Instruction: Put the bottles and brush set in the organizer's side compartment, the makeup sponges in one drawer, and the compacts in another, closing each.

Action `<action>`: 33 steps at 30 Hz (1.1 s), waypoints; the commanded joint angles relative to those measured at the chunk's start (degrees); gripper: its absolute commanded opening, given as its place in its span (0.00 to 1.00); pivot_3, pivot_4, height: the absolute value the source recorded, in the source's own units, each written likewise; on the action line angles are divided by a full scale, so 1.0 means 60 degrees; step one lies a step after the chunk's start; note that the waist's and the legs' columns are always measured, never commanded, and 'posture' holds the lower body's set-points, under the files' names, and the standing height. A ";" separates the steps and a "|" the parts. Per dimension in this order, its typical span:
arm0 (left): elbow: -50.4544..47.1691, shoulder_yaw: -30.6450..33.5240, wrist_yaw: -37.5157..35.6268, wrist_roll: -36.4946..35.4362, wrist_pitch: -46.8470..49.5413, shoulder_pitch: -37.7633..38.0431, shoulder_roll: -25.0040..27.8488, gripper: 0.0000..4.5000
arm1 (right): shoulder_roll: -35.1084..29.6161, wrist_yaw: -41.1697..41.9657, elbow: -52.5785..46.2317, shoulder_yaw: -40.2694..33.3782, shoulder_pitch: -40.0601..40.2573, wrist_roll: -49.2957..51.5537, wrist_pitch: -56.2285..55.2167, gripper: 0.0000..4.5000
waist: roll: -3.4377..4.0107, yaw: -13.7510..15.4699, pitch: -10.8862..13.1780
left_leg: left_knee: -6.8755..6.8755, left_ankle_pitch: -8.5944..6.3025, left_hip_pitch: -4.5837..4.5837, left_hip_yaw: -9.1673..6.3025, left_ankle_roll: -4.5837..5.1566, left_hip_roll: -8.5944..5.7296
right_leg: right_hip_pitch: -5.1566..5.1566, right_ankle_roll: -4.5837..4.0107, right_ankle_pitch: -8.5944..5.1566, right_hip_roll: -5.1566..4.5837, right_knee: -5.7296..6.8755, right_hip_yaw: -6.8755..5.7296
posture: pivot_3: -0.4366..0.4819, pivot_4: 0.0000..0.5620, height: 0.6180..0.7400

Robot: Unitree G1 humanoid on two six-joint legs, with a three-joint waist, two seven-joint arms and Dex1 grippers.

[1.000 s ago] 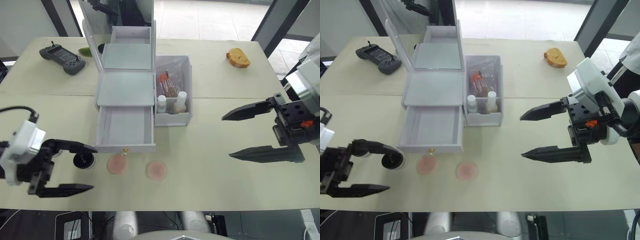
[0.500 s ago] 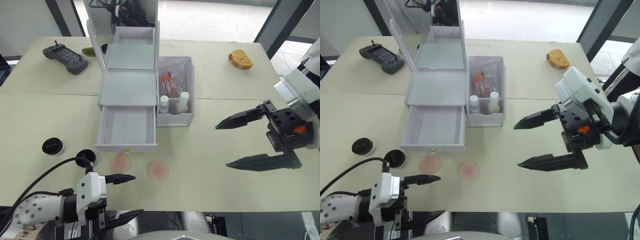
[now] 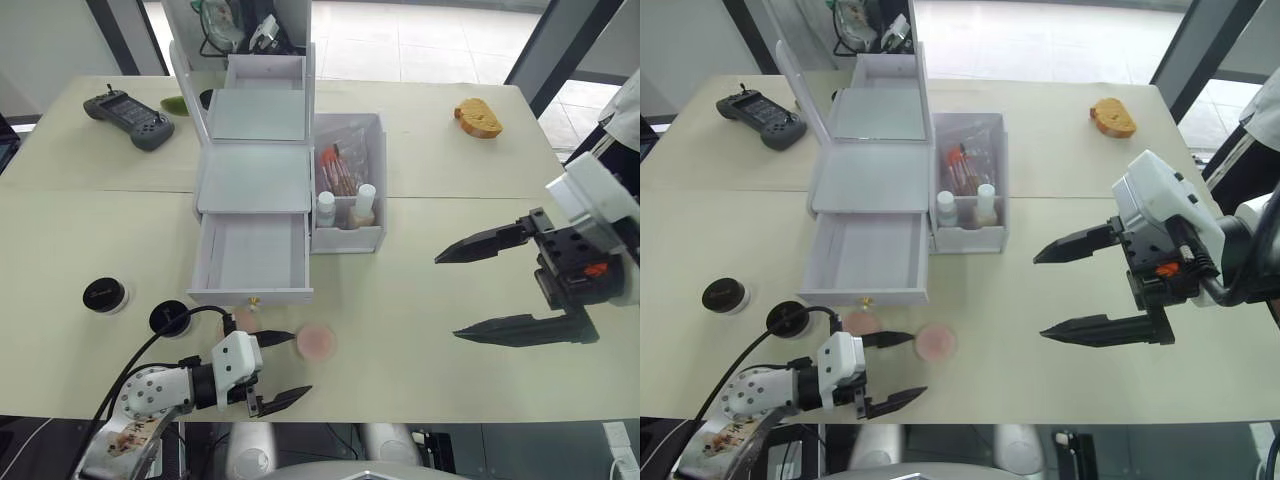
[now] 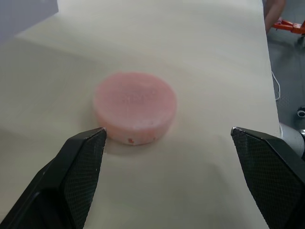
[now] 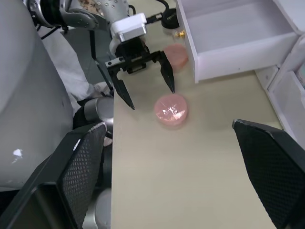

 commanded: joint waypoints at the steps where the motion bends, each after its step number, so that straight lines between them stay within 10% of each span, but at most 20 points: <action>1: -0.0095 -0.0291 0.0578 0.0347 -0.0227 -0.0314 -0.0259 1.00 | -0.0099 0.0008 -0.0064 -0.0267 0.0060 -0.0168 -0.0270 1.00 | 0.0001 0.0009 0.0000 | 0.0000 0.0000 0.0001 -0.0001 0.0000 0.0000 | 0.0003 0.0000 0.0000 0.0001 -0.0001 -0.0001 | 0.48 0.27 0.71; 12: -0.0213 -0.1111 0.1193 0.0857 0.0475 -0.0998 -0.0210 1.00 | -0.0106 -0.0254 -0.0244 -0.0370 0.0002 -0.0062 -0.0130 1.00 | 0.0004 -0.0016 -0.0002 | -0.0005 0.0000 0.0015 -0.0003 0.0000 0.0000 | 0.0019 0.0004 0.0000 0.0002 0.0000 -0.0003 | 0.48 0.27 0.71; 18: -0.0154 -0.1465 0.1186 0.1482 0.0304 -0.1249 0.0302 0.67 | -0.0072 -0.0393 -0.0245 -0.0261 -0.0143 -0.0087 -0.0163 1.00 | 0.0004 -0.0014 -0.0002 | -0.0005 0.0000 0.0016 -0.0004 0.0000 0.0000 | 0.0022 0.0004 0.0000 0.0001 -0.0004 -0.0003 | 0.48 0.27 0.71; 21: -0.0087 -0.1475 0.1260 0.1590 0.0150 -0.1234 0.0378 0.66 | -0.0041 -0.0447 -0.0233 -0.0199 -0.0200 -0.0087 -0.0179 1.00 | 0.0004 -0.0016 -0.0002 | -0.0006 -0.0001 0.0023 -0.0003 0.0000 0.0000 | 0.0032 0.0005 -0.0001 0.0001 -0.0006 -0.0004 | 0.48 0.27 0.71; 33: -0.1969 0.1777 -0.0619 -0.1870 0.0117 0.0703 0.2251 0.66 | 0.0457 -0.0141 0.0014 0.0279 -0.0387 -0.0308 -0.0659 1.00 | 0.0004 -0.0051 0.0001 | -0.0024 -0.0001 0.0049 0.0001 -0.0001 0.0001 | 0.0039 0.0003 -0.0003 -0.0004 -0.0011 -0.0004 | 0.48 0.27 0.71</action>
